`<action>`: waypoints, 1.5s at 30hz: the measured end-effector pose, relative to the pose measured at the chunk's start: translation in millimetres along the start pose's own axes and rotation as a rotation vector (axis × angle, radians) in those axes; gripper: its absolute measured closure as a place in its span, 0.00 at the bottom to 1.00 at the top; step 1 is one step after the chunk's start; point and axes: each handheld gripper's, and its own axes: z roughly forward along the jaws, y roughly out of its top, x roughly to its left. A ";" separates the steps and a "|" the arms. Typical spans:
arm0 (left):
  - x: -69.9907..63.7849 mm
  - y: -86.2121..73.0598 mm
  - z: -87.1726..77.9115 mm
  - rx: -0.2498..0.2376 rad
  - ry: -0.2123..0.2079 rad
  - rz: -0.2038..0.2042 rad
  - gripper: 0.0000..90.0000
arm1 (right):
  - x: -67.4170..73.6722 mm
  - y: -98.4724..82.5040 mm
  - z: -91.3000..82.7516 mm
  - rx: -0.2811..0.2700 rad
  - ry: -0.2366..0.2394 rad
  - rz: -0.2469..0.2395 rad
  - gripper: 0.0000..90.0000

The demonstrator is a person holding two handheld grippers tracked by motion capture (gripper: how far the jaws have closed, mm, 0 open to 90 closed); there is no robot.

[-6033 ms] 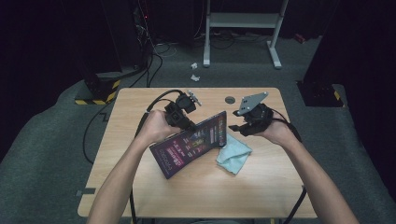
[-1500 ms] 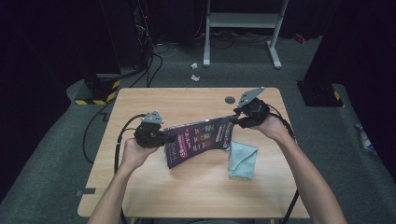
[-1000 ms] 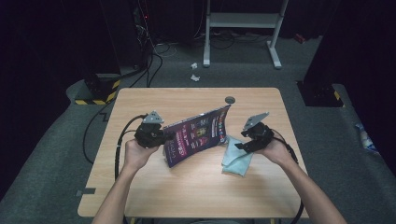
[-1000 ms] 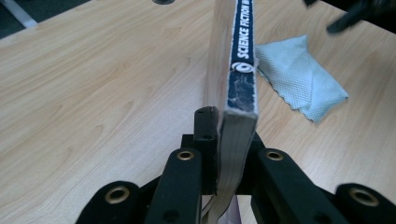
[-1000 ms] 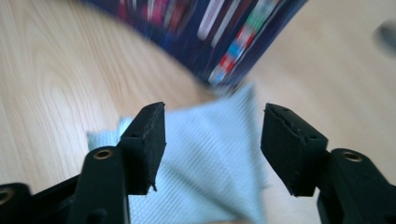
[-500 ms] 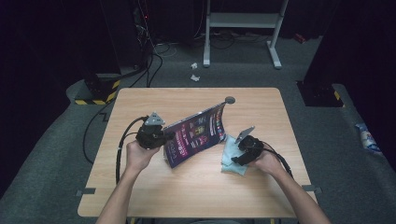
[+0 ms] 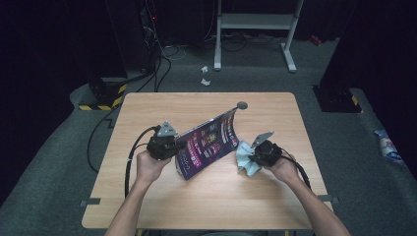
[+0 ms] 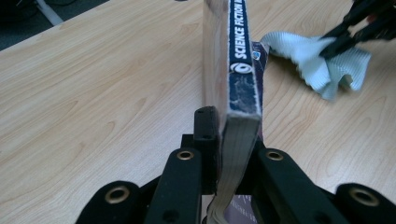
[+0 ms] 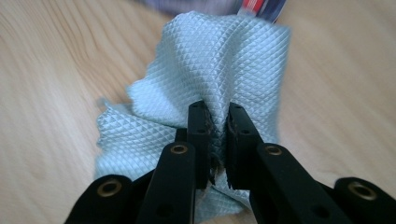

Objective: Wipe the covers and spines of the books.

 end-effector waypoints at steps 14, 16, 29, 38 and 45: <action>-13.3 1.1 4.3 -0.003 -0.014 0.036 0.93 | -13.7 41.4 -55.9 -0.228 -0.091 0.091 0.91; -13.8 1.2 4.6 -0.003 -0.017 0.037 0.93 | -18.5 46.3 -61.7 -0.252 -0.120 0.115 0.91; -26.1 8.0 1.8 -0.009 -0.034 0.086 0.93 | -48.5 88.0 -67.8 -0.231 -0.220 0.206 0.91; -34.4 18.0 0.7 0.003 -0.033 0.140 0.93 | -30.9 99.3 -62.8 -0.224 -0.172 0.119 0.91; -36.8 22.5 1.6 0.001 -0.060 0.150 0.93 | -55.0 83.7 -62.4 -0.177 -0.181 0.220 0.91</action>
